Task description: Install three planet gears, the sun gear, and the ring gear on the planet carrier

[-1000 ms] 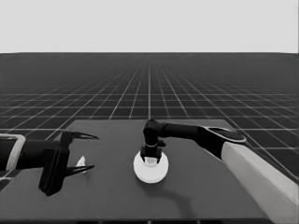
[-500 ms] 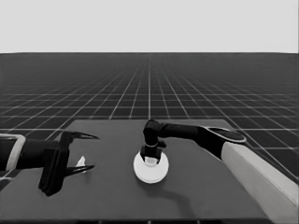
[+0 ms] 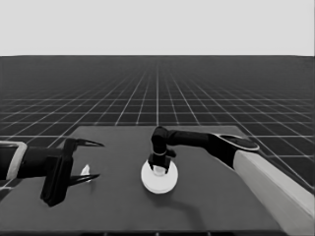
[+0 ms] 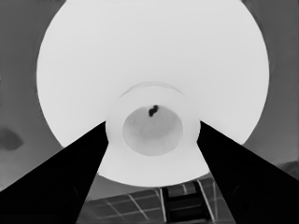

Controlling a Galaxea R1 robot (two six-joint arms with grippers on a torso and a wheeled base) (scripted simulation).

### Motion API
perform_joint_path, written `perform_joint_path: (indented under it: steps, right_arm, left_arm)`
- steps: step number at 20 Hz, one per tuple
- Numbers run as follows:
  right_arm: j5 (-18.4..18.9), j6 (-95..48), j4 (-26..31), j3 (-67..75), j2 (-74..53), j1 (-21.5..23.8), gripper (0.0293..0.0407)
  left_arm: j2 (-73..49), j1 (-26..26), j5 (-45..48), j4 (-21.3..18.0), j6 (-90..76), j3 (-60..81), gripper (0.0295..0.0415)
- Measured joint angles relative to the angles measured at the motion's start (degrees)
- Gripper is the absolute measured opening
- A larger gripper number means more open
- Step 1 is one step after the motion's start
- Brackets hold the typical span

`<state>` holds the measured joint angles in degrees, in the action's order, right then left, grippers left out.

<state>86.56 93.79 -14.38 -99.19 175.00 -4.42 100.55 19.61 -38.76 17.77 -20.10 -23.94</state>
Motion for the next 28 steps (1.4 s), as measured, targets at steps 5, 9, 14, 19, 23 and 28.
perform_joint_path:
  steps: [5,9,14,19,23,28]
  right_arm:
    - [0.0,2.5,0.0,0.0,0.0,-0.1,0.0348]
    - [0.0,4.5,0.0,0.0,0.0,-0.2,0.0348]
    - [0.0,7.0,0.0,0.0,0.0,-0.2,0.0348]
    - [0.0,9.5,0.0,0.0,0.0,-0.2,0.0348]
    - [0.0,11.5,0.0,0.0,0.0,-0.3,0.0348]
    - [0.0,12.6,0.0,0.0,0.0,-0.3,0.0384]
  left_arm:
    - [0.0,0.0,0.0,0.0,0.0,0.0,0.0385]
    - [0.0,0.0,0.0,0.0,0.0,0.0,0.0385]
    - [0.0,0.0,0.0,0.0,0.0,0.0,0.0385]
    - [0.0,0.0,0.0,0.0,0.0,0.0,0.0385]
    - [0.0,0.0,0.0,0.0,0.0,0.0,0.0385]
    - [0.0,0.0,0.0,0.0,0.0,0.0,0.0385]
